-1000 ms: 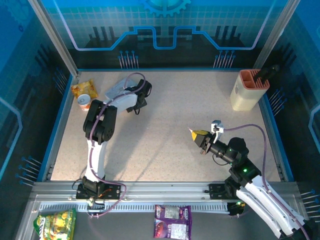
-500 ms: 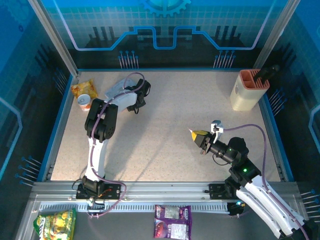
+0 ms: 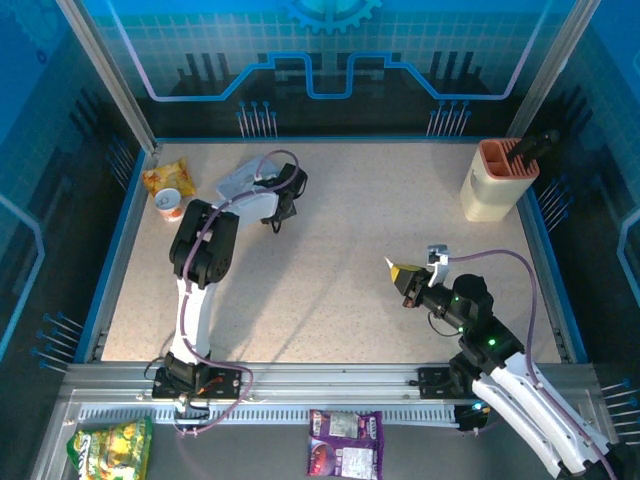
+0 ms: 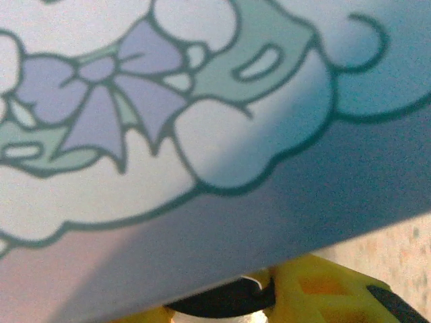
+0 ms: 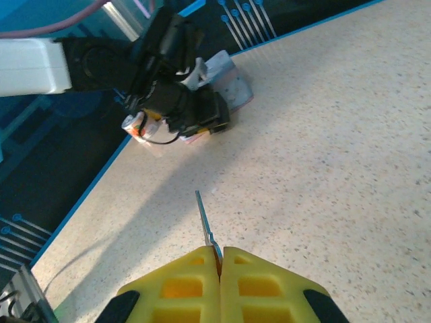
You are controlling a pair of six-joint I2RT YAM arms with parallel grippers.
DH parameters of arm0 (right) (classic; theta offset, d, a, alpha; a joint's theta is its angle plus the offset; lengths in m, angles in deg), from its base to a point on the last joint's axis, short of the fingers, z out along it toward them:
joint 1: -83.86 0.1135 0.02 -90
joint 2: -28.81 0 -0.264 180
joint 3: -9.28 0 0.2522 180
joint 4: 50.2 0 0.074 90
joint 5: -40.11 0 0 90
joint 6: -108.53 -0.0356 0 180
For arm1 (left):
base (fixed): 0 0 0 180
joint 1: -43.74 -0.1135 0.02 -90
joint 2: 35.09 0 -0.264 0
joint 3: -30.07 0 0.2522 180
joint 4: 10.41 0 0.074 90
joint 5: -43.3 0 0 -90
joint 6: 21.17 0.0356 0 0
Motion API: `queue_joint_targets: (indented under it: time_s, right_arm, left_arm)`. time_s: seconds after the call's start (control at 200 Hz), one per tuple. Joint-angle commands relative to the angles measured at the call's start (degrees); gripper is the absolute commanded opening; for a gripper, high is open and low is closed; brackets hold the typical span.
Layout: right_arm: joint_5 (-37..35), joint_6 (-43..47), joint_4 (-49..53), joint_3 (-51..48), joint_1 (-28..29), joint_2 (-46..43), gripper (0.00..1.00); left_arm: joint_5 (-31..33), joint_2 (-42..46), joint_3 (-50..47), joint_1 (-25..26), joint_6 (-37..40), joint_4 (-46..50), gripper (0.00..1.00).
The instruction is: Unlock a padlock with a key
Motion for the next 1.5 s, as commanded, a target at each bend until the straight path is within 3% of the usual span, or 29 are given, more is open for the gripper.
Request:
queue_joint_targets:
  time_s: [0.0,0.125,0.415,0.675,0.966,1.271,1.496]
  right_arm:
    - [-5.65,-4.22,6.97,1.78,-0.87,-1.68,0.0]
    - [-8.53,-7.62,12.34,1.8,-0.96,-3.51,0.0]
    - [-5.49,-8.9,18.36,4.45,-0.83,-5.02,0.0]
    - [-5.19,-11.41,23.11,4.29,-0.7,-8.74,0.0]
    - [-4.25,-12.74,22.85,4.92,-0.63,-7.26,0.0]
    - [-4.32,-12.67,20.33,6.37,-0.74,-2.08,0.0]
    - [-5.07,-11.33,18.93,6.44,-0.72,-0.33,0.0]
  left_arm:
    - [-3.39,4.07,-3.15,2.71,2.09,-0.17,0.31]
    - [-4.8,5.95,-4.68,6.05,2.74,0.86,0.31]
    - [-9.39,11.31,-12.88,15.31,-0.03,-0.42,0.31]
    - [-10.3,14.45,-14.12,23.5,-2.11,1.33,0.31]
    - [-12.09,16.5,-17.09,30.08,1.91,-0.83,0.32]
    - [-13.58,20.49,-22.81,30.79,2.61,-8.35,0.61]
    - [-14.35,35.08,-37.73,30.78,8.53,-24.28,0.78]
